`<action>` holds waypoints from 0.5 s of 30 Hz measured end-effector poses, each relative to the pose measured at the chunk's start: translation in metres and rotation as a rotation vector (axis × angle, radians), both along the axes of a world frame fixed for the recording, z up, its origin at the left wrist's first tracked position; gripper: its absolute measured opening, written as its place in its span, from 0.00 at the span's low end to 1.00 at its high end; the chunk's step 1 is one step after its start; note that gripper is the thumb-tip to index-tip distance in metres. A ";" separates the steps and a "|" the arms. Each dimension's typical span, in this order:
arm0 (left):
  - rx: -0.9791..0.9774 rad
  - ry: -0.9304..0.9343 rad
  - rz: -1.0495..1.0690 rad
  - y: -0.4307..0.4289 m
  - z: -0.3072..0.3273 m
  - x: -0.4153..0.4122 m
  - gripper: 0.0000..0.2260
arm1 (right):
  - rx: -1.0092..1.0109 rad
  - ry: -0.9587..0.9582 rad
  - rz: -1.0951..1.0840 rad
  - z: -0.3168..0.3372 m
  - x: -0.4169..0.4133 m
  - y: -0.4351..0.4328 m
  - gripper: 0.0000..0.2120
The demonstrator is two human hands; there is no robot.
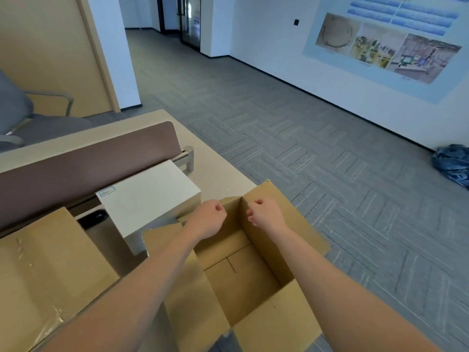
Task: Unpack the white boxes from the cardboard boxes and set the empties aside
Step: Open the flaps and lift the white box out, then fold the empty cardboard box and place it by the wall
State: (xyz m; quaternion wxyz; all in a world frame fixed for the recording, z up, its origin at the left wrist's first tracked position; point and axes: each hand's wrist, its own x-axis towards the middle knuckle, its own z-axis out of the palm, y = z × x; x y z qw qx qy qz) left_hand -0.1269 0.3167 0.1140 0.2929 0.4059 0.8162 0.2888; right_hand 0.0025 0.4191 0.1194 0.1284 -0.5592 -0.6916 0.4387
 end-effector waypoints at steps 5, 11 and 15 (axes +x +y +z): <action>-0.013 -0.011 0.053 0.006 0.000 0.055 0.11 | 0.185 -0.172 0.157 -0.009 0.055 0.021 0.14; -0.088 0.019 0.178 0.005 -0.011 0.129 0.10 | 0.402 -0.312 0.410 -0.035 0.121 0.050 0.14; -0.193 0.031 0.255 -0.008 -0.014 0.174 0.11 | 0.623 -0.395 0.493 -0.044 0.157 0.061 0.11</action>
